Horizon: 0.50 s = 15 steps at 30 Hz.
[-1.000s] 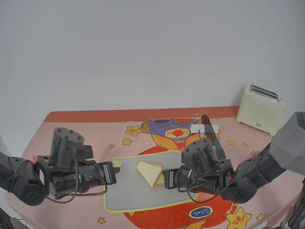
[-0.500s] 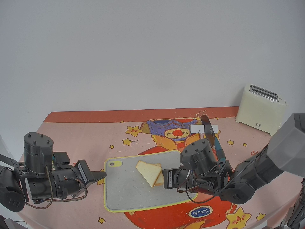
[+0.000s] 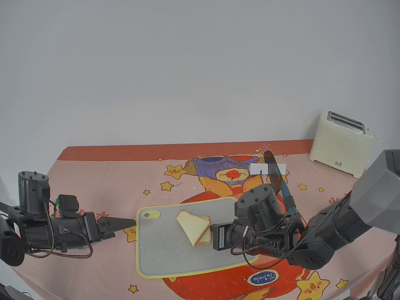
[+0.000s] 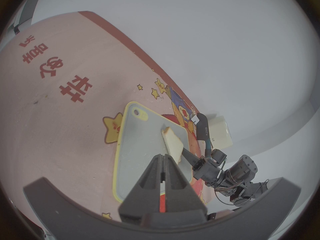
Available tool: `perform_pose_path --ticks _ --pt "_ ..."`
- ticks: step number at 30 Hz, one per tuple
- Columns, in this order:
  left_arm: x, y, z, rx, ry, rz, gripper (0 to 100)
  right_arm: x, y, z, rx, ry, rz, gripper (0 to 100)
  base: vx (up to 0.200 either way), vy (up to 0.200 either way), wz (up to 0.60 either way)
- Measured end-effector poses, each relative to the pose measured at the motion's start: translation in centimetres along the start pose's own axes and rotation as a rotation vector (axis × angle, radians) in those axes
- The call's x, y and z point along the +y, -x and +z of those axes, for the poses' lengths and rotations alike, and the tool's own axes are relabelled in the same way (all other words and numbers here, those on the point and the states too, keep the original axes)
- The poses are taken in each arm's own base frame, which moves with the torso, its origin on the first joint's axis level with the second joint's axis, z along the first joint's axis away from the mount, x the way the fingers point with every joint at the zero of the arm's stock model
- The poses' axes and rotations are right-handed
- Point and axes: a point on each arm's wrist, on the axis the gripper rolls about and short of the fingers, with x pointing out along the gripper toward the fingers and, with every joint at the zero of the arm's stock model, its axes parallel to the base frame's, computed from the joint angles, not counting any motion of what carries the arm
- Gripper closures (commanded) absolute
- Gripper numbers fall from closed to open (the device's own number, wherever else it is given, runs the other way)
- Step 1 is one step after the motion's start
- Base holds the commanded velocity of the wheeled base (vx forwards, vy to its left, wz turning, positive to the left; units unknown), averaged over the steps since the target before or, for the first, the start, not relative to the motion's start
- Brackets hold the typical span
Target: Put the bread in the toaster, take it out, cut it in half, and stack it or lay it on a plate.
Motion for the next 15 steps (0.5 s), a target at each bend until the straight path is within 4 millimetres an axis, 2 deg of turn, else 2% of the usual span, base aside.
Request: perform_pose_path --ticks 8,15 --pt "0.9 -1.4 0.5 0.051 0.029 0.007 0 -0.5 -0.1 -0.8 0.013 0.001 -0.011 100 0.000 0.000 0.00" --pt "1.4 -2.2 0.4 0.084 0.046 0.020 0 -0.7 -0.6 -0.7 -0.041 -0.006 0.008 100 0.000 0.000 0.00"
